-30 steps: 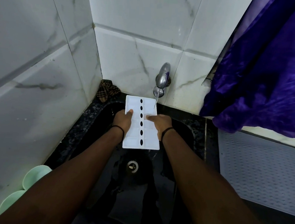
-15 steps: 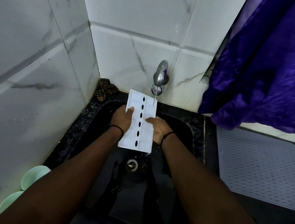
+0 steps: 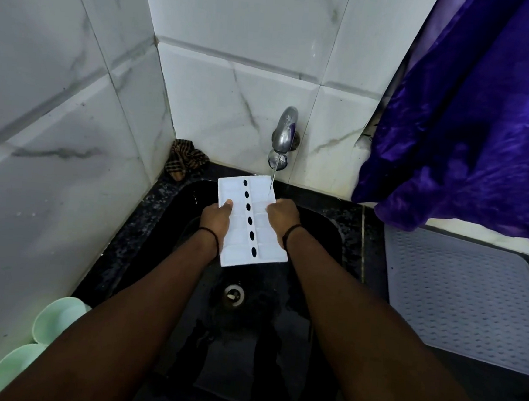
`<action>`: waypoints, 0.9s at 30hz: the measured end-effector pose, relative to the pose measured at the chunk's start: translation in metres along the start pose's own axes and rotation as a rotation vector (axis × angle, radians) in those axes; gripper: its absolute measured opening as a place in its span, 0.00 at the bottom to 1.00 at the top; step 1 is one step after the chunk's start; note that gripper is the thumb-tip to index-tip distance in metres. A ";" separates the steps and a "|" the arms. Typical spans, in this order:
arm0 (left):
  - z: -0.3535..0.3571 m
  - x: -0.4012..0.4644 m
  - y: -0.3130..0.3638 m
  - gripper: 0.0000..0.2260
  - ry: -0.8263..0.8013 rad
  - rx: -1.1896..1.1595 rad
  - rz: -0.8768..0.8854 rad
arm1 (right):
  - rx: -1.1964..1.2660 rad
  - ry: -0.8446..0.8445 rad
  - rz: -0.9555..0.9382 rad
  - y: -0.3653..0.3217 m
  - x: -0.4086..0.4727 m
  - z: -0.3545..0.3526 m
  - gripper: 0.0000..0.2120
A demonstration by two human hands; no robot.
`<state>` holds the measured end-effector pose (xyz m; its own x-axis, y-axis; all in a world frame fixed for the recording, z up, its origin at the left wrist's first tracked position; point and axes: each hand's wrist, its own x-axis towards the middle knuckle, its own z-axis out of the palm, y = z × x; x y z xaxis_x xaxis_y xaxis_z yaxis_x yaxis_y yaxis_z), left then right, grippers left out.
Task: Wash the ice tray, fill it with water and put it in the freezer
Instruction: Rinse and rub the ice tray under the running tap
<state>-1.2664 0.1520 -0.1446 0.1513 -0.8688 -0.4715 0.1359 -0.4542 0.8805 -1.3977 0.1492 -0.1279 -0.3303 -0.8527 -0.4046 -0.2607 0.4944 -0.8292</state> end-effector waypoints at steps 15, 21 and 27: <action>-0.004 0.004 -0.002 0.13 -0.088 -0.044 -0.087 | -0.279 0.075 -0.167 -0.004 0.000 -0.008 0.11; -0.007 0.008 0.007 0.12 -0.085 0.083 0.039 | -0.222 -0.042 -0.116 -0.007 0.005 -0.013 0.14; -0.006 0.004 0.011 0.09 -0.089 0.276 0.242 | 0.372 -0.153 0.087 0.007 -0.012 -0.013 0.09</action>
<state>-1.2586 0.1451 -0.1373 0.0590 -0.9657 -0.2528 -0.1645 -0.2592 0.9517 -1.4070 0.1653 -0.1238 -0.1902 -0.8397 -0.5087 0.1172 0.4951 -0.8609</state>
